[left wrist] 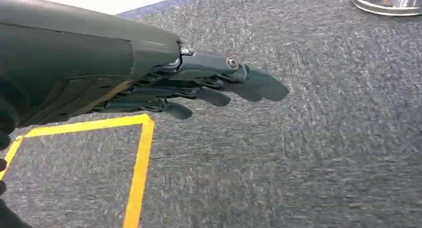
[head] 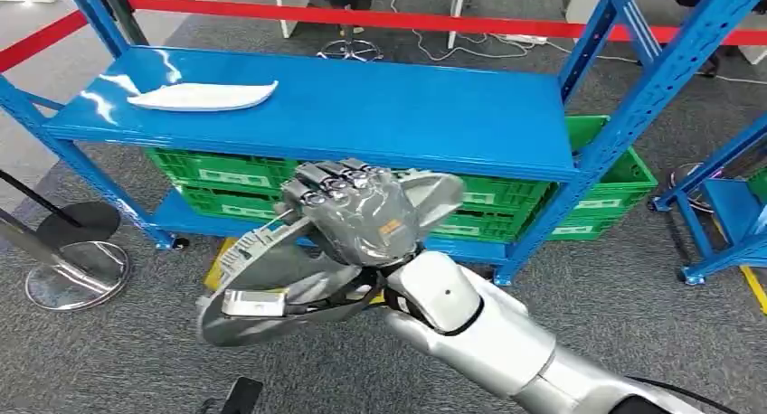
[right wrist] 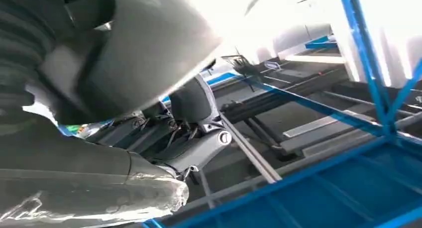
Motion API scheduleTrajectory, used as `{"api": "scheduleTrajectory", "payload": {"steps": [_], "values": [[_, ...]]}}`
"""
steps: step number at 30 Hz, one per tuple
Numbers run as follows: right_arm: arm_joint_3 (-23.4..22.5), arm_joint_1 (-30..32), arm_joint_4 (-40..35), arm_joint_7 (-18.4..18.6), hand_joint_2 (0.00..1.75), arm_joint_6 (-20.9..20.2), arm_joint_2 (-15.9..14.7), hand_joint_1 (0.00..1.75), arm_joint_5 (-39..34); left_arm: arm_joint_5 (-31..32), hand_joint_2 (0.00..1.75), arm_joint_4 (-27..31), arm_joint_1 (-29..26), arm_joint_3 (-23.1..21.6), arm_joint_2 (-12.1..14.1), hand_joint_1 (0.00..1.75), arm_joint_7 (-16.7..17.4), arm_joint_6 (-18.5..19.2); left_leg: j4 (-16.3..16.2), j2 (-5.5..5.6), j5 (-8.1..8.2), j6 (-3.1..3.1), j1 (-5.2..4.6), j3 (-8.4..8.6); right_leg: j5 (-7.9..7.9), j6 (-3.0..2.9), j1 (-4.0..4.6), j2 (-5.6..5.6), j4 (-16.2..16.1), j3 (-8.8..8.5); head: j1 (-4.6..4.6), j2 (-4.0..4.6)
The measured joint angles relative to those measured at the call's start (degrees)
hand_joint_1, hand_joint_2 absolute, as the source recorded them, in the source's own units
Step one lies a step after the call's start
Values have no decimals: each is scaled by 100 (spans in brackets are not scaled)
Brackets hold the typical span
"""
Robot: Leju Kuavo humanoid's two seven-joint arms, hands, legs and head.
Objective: Take the parts from the cabinet and place them on the table.
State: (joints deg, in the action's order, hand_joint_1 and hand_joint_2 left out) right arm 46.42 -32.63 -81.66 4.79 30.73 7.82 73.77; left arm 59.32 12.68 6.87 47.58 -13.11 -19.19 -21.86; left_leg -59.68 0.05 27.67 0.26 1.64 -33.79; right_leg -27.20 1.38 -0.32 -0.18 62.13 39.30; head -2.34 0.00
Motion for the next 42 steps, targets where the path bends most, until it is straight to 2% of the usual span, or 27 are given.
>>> {"api": "scheduleTrajectory", "payload": {"steps": [2,4,6,8,9,10,13,14,15,16,18,19,21,23,24,25,29,30,31,33,34,35,36,38,39,40,42], "values": [[0,1,2,0,175,-9,0,175,-26,0,175,0,8,0,0,0,0,2,-3,-5,-63,-48,-13,-87,-553,33,-1,5,897,298,-9,0],[2,7,13,0,175,-22,-4,175,-46,-2,175,-2,3,0,2,0,0,2,-5,-13,-124,-53,-38,-166,-812,27,0,5,1511,469,-6,0],[4,6,26,-9,175,-39,-4,175,-79,-2,175,-2,5,0,11,0,0,2,-5,-10,-175,-56,-65,-225,-618,-30,11,7,1181,182,-4,0],[9,-18,26,-30,175,-57,-4,175,-92,-2,175,0,10,0,7,0,0,2,-3,7,-225,-46,-80,-255,-243,-167,64,12,128,-510,-6,0],[13,-46,26,-35,175,-61,-4,175,-98,-2,175,0,8,0,-11,0,0,2,-3,8,-249,-21,-79,-272,-306,-232,101,7,-210,-685,5,0],[24,-60,26,-40,175,-81,-4,175,-120,-2,175,-2,13,0,-9,0,0,0,-10,12,-277,11,-88,-297,-276,-223,110,9,-275,-761,-4,0],[53,-69,37,-44,175,-118,-4,175,-173,-2,175,-2,6,0,-24,0,0,2,56,0,-405,136,-60,-333,-174,-247,145,22,-342,-706,-11,0],[63,-69,42,-50,175,-125,-2,175,-183,-2,175,-2,18,2,-18,0,0,2,31,-1,-346,154,-50,-360,-69,-261,72,-8,-459,-721,0,0],[77,-79,44,-50,175,-131,2,175,-192,-2,175,-2,17,0,-13,0,0,2,-35,4,-181,177,-56,-393,-20,-277,81,-12,-491,-702,-4,0],[85,-96,44,-50,175,-136,2,175,-192,-2,175,-2,14,0,-9,0,0,2,-352,6,122,202,-55,-488,19,-316,78,-23,-494,-655,20,0],[92,-80,59,-50,175,-146,2,175,-192,-2,175,-2,9,0,9,0,0,2,-1239,6,611,246,-50,-760,88,-308,80,-32,-481,-546,18,0],[98,-69,72,-50,175,-153,2,175,-192,-2,175,-2,6,2,13,0,0,2,-1513,5,722,268,-50,-808,121,-305,78,-33,-466,-488,18,0],[101,-62,92,-50,175,-155,2,175,-194,-2,175,0,8,0,33,0,0,2,-1290,4,572,304,-32,-549,184,-272,57,-29,-412,-355,15,0],[101,-65,90,-50,175,-155,2,175,-194,-2,175,0,15,0,42,0,0,2,-372,2,220,339,-2,72,223,-227,28,-14,-331,-251,18,0],[101,-68,90,-50,175,-155,4,175,-192,-2,175,-2,25,0,39,0,0,2,-21,7,263,364,21,265,232,-199,35,-13,-275,-206,24,0],[98,-81,92,-48,175,-155,4,175,-194,-2,175,0,35,0,33,0,0,2,42,52,238,280,-9,262,237,-168,75,-5,-178,-130,20,0],[101,-74,94,-50,175,-155,2,175,-197,-2,175,-2,10,2,31,0,0,4,7,34,114,53,-27,150,345,-42,42,-2,-213,-58,28,0],[101,-81,92,-50,175,-155,2,175,-199,-2,175,-2,22,2,33,0,0,4,7,20,74,-6,-25,113,181,-10,27,-3,-128,29,11,0],[98,-82,92,-50,175,-155,2,175,-199,-2,175,0,34,2,33,0,0,4,6,19,32,-58,-27,64,-120,23,20,0,182,110,-9,0],[98,-78,94,-50,175,-155,2,175,-199,-2,175,-2,37,2,33,0,0,4,2,12,-47,-74,-40,-48,-644,59,13,-1,1064,381,-15,0],[101,-73,94,-50,175,-155,2,175,-201,-2,175,0,34,2,35,0,0,4,0,5,-89,-75,-49,-107,-788,66,12,-1,1406,462,-17,0],[101,-66,101,-50,175,-155,2,175,-205,-2,175,-2,34,2,39,0,0,4,-1,2,-127,-71,-57,-157,-792,61,12,-1,1501,436,-11,0],[101,-66,105,-50,175,-155,2,175,-205,-2,175,0,37,2,42,0,0,4,-2,2,-165,-67,-65,-207,-684,40,13,-1,1372,280,-15,0],[101,-75,105,-50,175,-155,2,175,-205,-2,175,-2,38,2,42,0,0,4,-1,14,-231,-52,-79,-272,-341,-47,29,4,486,-366,-13,0],[101,-94,103,-50,175,-155,2,175,-205,-2,175,0,38,2,37,0,0,4,-1,20,-255,-39,-75,-280,-282,-106,46,17,-22,-713,-11,0],[101,-110,103,-50,175,-155,4,175,-205,-2,175,0,39,2,28,0,0,4,2,24,-292,2,-87,-310,-415,-135,80,17,-303,-910,-4,0],[101,-126,101,-50,175,-155,4,175,-205,-2,175,0,46,2,26,0,0,4,26,20,-371,86,-53,-324,-341,-144,118,36,-358,-893,-15,0]]}}
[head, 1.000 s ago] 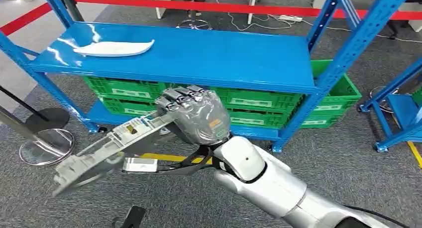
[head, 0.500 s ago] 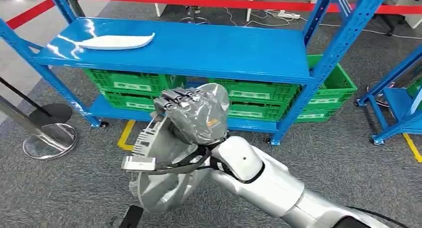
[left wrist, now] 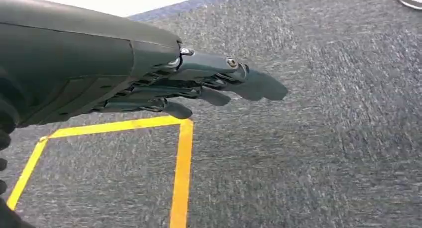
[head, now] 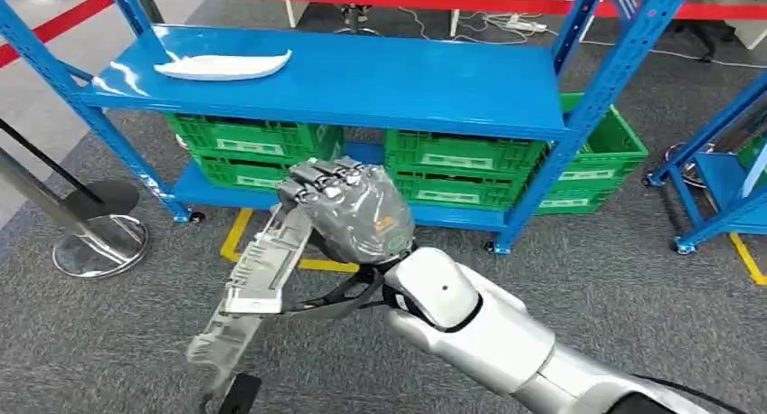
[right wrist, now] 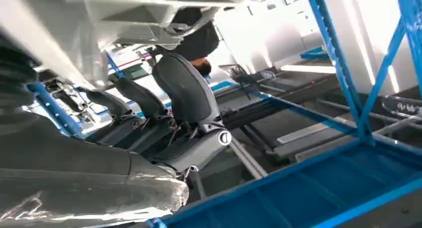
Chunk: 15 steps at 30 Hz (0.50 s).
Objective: Take the parts from the cabinet and place them on the table.
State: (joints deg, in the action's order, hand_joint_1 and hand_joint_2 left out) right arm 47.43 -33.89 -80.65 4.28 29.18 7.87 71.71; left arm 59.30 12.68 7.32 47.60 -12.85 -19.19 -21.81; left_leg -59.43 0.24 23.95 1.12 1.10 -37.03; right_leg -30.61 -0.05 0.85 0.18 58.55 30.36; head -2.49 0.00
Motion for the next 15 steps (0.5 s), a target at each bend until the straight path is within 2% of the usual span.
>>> {"api": "scheduleTrajectory", "payload": {"steps": [1,2,3,4,5,6,7,8,9,10,11,12,13,15], "values": [[0,6,0,0,175,0,0,175,0,0,175,-2,-7,0,-9,0,0,0,32,-3,-39,37,22,1,25,-27,23,4,-1,14,7,0],[0,6,0,-2,175,0,0,175,4,0,175,-2,-16,0,-17,0,0,0,58,1,-86,88,15,-16,116,-71,8,-1,-78,40,2,0],[2,4,0,-2,175,0,0,175,4,0,175,-2,-14,0,-15,0,0,0,12,-3,40,93,32,-54,203,-98,-28,-31,-135,44,13,0],[2,-2,0,-2,175,-2,2,175,7,0,175,-2,-22,0,-15,0,0,0,-143,-5,297,101,21,-95,246,-154,-30,-32,-152,85,22,0],[2,-4,2,-2,175,-2,2,175,7,0,175,-2,-23,0,-15,0,0,0,-471,-6,598,111,23,-186,285,-185,-31,-36,-151,139,31,0],[4,6,2,-2,175,-2,2,175,7,0,175,-2,-23,0,-2,0,0,0,-904,-5,882,128,23,-303,326,-191,-29,-44,-150,195,22,0],[7,11,4,-2,175,-4,2,175,7,0,175,-2,-23,0,2,0,0,0,-1300,-5,1062,146,20,-394,365,-185,-26,-44,-144,254,26,0],[7,20,20,-2,175,-4,2,175,7,0,175,-2,-25,0,7,0,0,0,-1514,-5,1074,158,22,-403,408,-178,-27,-46,-132,317,26,0],[7,26,24,-2,175,-4,2,175,7,0,175,-2,-26,0,11,0,0,0,-1478,-6,956,172,28,-309,438,-166,-33,-46,-111,378,26,0],[7,30,28,-2,175,-4,2,175,7,0,175,-2,-25,0,15,0,0,0,-1261,-8,771,182,33,-137,462,-147,-41,-44,-84,439,26,0],[7,30,31,-2,175,-4,2,175,7,0,175,-2,-23,0,17,0,0,0,-843,-9,576,188,41,151,480,-124,-52,-41,-43,495,26,0],[7,29,31,-2,175,-4,2,175,7,0,175,-2,-18,0,20,0,0,0,-346,-12,456,193,48,481,490,-104,-60,-40,12,542,26,0],[7,25,31,-2,175,-2,2,175,7,0,175,-2,-3,0,17,0,0,0,-57,-4,604,186,25,678,495,-72,-31,-39,58,608,33,0],[4,19,31,-2,175,-2,2,175,7,0,175,-2,3,0,20,0,0,0,22,7,587,129,8,627,547,-4,-28,-38,106,650,24,0]]}}
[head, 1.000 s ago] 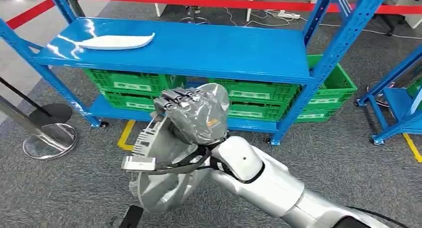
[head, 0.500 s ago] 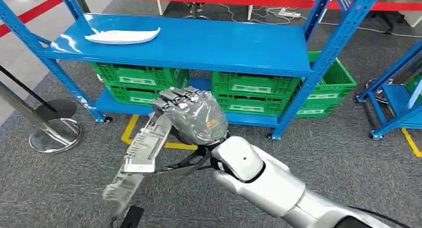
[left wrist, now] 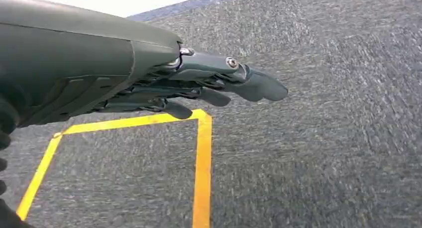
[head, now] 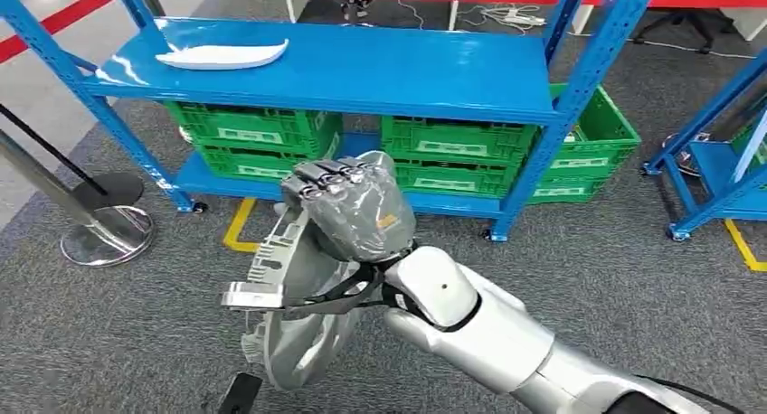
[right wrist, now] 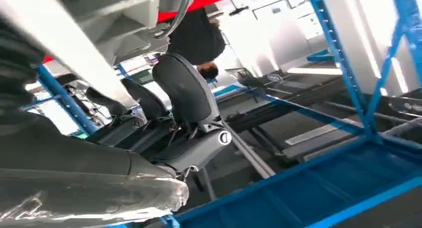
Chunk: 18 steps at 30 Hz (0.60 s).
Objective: Take the parts from the cabinet and place them on the table.
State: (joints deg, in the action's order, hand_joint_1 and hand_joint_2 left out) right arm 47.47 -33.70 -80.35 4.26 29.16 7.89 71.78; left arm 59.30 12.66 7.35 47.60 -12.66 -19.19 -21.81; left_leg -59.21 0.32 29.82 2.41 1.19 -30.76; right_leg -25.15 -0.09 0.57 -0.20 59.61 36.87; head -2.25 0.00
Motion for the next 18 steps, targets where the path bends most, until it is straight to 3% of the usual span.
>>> {"api": "scheduleTrajectory", "payload": {"steps": [2,3,4,5,7,8,9,10,12,13,14,17,18], "values": [[0,-1,0,0,175,0,0,175,0,0,175,0,-14,0,-2,0,0,0,0,0,-48,-79,-18,-23,57,61,-12,-2,-12,11,0,0],[-2,-2,2,0,175,0,0,175,0,0,175,2,-17,0,-11,0,0,0,31,-21,-96,-157,19,-49,6,83,-25,3,25,55,11,0],[-2,-8,2,0,175,0,0,175,-4,0,175,0,-6,0,-9,0,0,0,30,-26,-133,-215,15,-89,-197,128,-31,6,170,157,-19,0],[-2,-9,2,0,175,0,0,175,-4,0,175,0,1,0,-9,0,0,0,30,-29,-170,-264,15,-140,-483,164,-42,8,522,283,-44,0],[-2,4,2,-4,175,0,0,175,-7,0,175,0,-3,0,-11,0,0,0,27,-36,-244,-284,6,-249,-956,208,-69,7,1441,591,-41,0],[-2,17,2,-4,175,0,-2,175,-7,0,175,0,-8,0,-7,0,0,0,26,-42,-278,-279,3,-295,-1021,216,-77,7,1705,649,-43,0],[-2,26,4,-4,175,0,-2,175,-9,0,175,2,-9,0,-2,0,0,0,25,-43,-309,-274,1,-336,-953,212,-80,7,1722,596,-39,0],[-2,26,4,-4,175,0,-2,175,-9,0,175,0,-7,0,-2,0,0,0,23,-43,-339,-263,0,-373,-785,199,-80,7,1487,398,-43,0],[-2,11,4,-4,175,0,-2,175,-9,0,175,0,-6,2,-4,0,0,0,23,-30,-383,-234,-1,-402,-443,141,-77,8,489,-273,-44,0],[-2,-6,2,-4,175,0,-2,175,-7,0,175,0,-7,0,-9,0,0,0,23,-27,-401,-209,3,-411,-497,104,-63,11,15,-534,-39,0],[-2,-14,2,-7,175,0,4,175,-7,0,175,0,0,2,-11,0,0,0,23,-24,-431,-167,-14,-443,-517,82,-29,24,-106,-676,-28,0],[-2,-11,2,-4,175,0,4,175,-7,0,175,0,-9,0,-22,0,0,0,68,-25,-538,-26,29,-460,-453,0,19,34,-121,-603,-35,0],[-2,-13,2,-7,175,0,7,175,-7,0,175,0,-9,0,-24,0,0,0,58,-21,-517,8,26,-476,-371,-57,-26,21,-231,-606,-35,0]]}}
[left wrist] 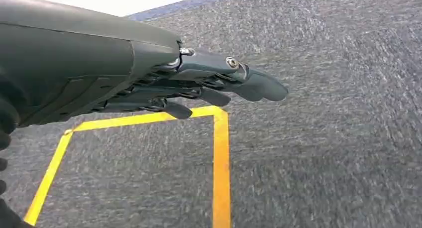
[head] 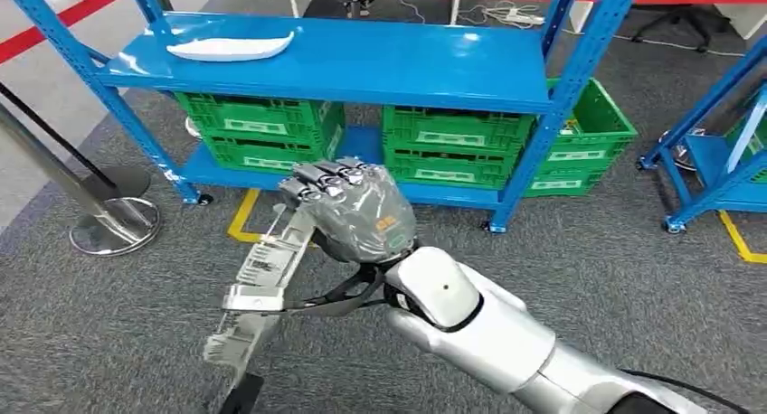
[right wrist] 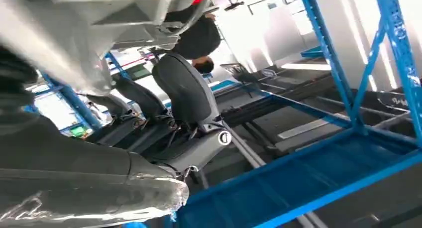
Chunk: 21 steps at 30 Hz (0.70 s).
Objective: Take the parts from the cabinet and place them on the table.
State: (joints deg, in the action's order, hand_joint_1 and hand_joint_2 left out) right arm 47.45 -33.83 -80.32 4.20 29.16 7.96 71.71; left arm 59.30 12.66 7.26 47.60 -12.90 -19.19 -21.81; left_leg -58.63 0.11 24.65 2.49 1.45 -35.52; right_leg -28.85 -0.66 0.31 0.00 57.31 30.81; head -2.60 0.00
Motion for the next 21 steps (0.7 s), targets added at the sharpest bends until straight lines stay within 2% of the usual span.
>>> {"api": "scheduleTrajectory", "payload": {"steps": [1,2,4,5,6,7,9,10,11,13,15,18,20,21], "values": [[2,-2,0,0,175,0,2,175,0,0,175,0,0,0,2,0,0,0,-57,-2,126,2,5,-37,56,-39,0,-13,-22,3,11,0],[2,-10,0,0,175,0,7,175,0,0,175,0,1,0,2,0,0,0,-304,0,375,-2,-2,-125,87,-86,-1,-12,-31,38,20,0],[-20,45,0,66,175,35,-20,175,-86,0,175,0,-3,2,11,0,0,0,-1177,0,866,10,-2,-430,137,-115,21,-2,-26,120,15,0],[-123,199,-4,240,175,241,-139,175,-308,0,175,0,-8,0,13,0,-6,-4,-1505,0,983,13,-8,-526,163,-113,33,0,-25,151,31,0],[-330,403,-24,283,175,510,-301,175,-642,-4,175,0,-16,0,13,0,-24,-11,-1572,1,954,8,-18,-504,179,-104,37,-10,-24,167,33,0],[-602,593,-42,148,175,731,-444,175,-974,-15,175,0,-32,2,13,0,-37,-20,-1437,-1,808,-2,-27,-385,191,-86,38,-17,-12,188,31,0],[-1138,855,-42,-132,175,863,-704,175,-1362,-48,175,0,-87,2,18,0,-44,-33,-618,10,379,-22,-20,115,212,-60,34,-2,43,256,22,0],[-1365,955,-50,-239,175,903,-759,175,-1375,-50,175,0,-110,4,31,0,-46,-46,-162,96,324,-42,-16,367,217,-52,30,40,91,309,24,0],[-1531,1032,-81,-295,175,947,-780,175,-1368,-50,175,0,-114,7,35,0,-48,-46,-22,146,414,-74,-25,472,236,-15,58,97,133,379,26,0],[-1758,1238,-160,-324,175,949,-809,175,-1329,-55,175,0,-111,13,37,0,-59,-57,1,89,394,-113,-48,437,286,54,24,177,137,404,35,0],[-1919,1385,-201,-328,175,951,-855,175,-1327,-55,175,0,-101,13,37,0,-70,-59,9,80,366,-167,-65,425,320,107,12,183,117,409,31,0],[-1919,1385,-201,-328,175,951,-855,175,-1327,-55,175,0,-101,13,37,0,-70,-59,9,80,366,-167,-65,425,320,107,12,183,117,409,31,0],[-1954,1408,-210,-328,175,951,-868,175,-1327,-57,175,0,-101,13,35,0,-72,-59,30,72,350,-190,-55,425,325,118,21,191,118,412,31,0],[-2107,1510,-254,-332,175,955,-916,175,-1327,-59,175,2,-102,17,24,0,-79,-66,96,13,291,-273,-16,424,217,154,11,165,195,514,28,0]]}}
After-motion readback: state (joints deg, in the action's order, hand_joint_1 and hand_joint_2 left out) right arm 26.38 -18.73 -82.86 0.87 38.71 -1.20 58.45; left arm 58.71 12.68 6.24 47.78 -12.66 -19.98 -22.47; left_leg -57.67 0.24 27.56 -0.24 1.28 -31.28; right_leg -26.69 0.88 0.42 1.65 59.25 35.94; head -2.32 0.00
